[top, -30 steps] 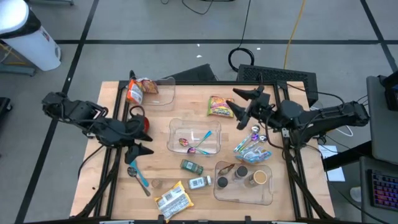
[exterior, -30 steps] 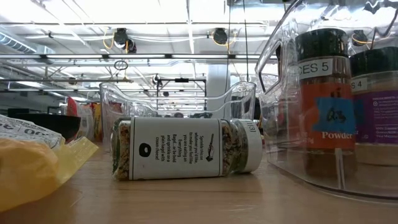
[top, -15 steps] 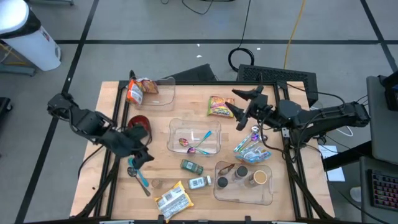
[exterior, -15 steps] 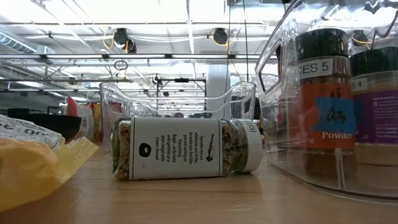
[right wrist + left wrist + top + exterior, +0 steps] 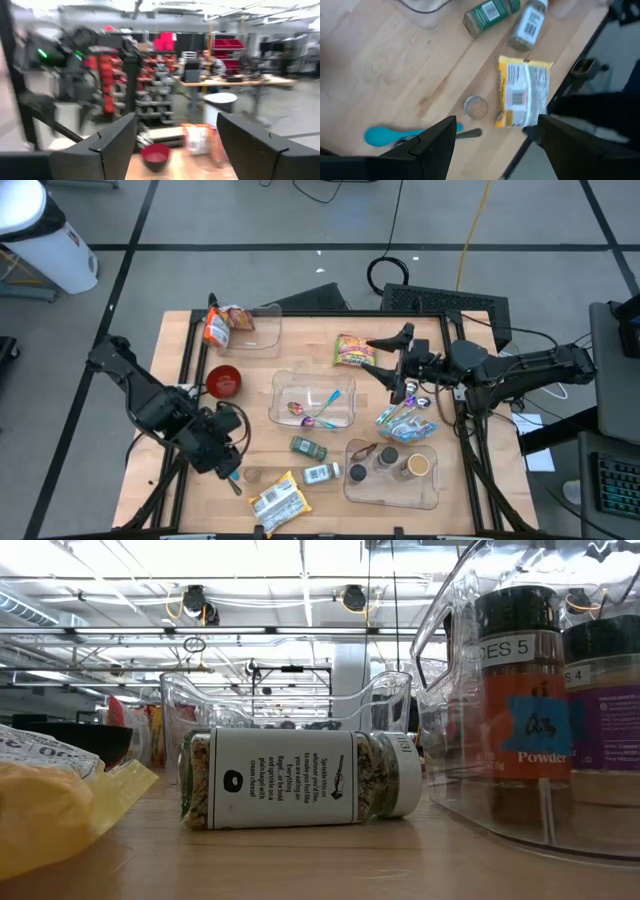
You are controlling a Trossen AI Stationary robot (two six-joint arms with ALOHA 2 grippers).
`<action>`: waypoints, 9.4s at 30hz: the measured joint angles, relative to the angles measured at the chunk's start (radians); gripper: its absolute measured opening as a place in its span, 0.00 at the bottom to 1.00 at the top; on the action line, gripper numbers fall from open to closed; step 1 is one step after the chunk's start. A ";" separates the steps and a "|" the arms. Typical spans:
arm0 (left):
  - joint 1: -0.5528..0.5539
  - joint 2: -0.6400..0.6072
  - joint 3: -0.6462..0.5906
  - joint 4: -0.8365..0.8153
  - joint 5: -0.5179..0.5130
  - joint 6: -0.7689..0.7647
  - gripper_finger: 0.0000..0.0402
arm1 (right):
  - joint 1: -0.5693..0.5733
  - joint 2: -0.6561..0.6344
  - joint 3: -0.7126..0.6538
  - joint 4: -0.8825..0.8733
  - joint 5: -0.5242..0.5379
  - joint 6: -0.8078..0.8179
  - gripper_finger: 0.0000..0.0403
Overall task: Pick & Place Food Item
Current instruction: Put the blue serving spoon into the middle transparent bin
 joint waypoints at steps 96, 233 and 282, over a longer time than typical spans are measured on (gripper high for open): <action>-0.144 0.055 -0.824 0.595 0.101 0.916 0.70 | 0.276 0.405 0.000 0.385 0.465 0.499 0.66; 0.733 0.590 0.617 0.108 0.771 1.045 0.06 | 0.333 0.311 0.095 -0.232 0.291 -0.321 0.06; 0.783 0.153 0.616 0.251 0.321 1.170 0.44 | 0.178 0.311 0.123 -0.274 0.090 0.137 0.01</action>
